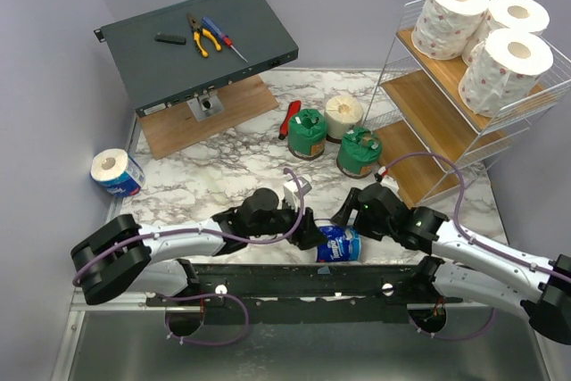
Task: Place and organize the paper towels onto the shelf
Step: Adjust the paper towel at the center of the board.
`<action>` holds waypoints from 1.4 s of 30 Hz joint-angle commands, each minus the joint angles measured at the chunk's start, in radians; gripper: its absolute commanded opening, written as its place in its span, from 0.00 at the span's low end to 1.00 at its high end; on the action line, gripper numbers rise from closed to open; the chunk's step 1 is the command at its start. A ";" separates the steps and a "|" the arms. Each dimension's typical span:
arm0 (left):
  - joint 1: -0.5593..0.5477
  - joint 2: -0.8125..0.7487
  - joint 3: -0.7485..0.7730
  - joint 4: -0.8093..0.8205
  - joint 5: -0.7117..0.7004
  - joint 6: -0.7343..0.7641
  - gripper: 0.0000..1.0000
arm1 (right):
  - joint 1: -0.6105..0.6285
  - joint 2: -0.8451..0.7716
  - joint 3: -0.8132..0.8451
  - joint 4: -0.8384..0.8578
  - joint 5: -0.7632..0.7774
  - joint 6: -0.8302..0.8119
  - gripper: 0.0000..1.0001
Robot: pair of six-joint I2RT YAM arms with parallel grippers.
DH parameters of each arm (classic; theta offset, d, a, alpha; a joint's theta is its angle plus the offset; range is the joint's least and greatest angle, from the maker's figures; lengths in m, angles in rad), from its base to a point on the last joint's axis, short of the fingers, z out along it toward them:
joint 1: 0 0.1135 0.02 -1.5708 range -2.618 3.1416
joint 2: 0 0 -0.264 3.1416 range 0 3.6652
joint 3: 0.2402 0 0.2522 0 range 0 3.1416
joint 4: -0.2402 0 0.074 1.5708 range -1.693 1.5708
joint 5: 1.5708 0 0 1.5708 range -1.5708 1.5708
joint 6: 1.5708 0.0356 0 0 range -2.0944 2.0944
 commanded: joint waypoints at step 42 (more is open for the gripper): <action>0.013 -0.609 -0.342 -0.147 -0.030 -0.234 0.88 | 0.009 0.261 0.004 0.428 -0.122 -0.122 0.82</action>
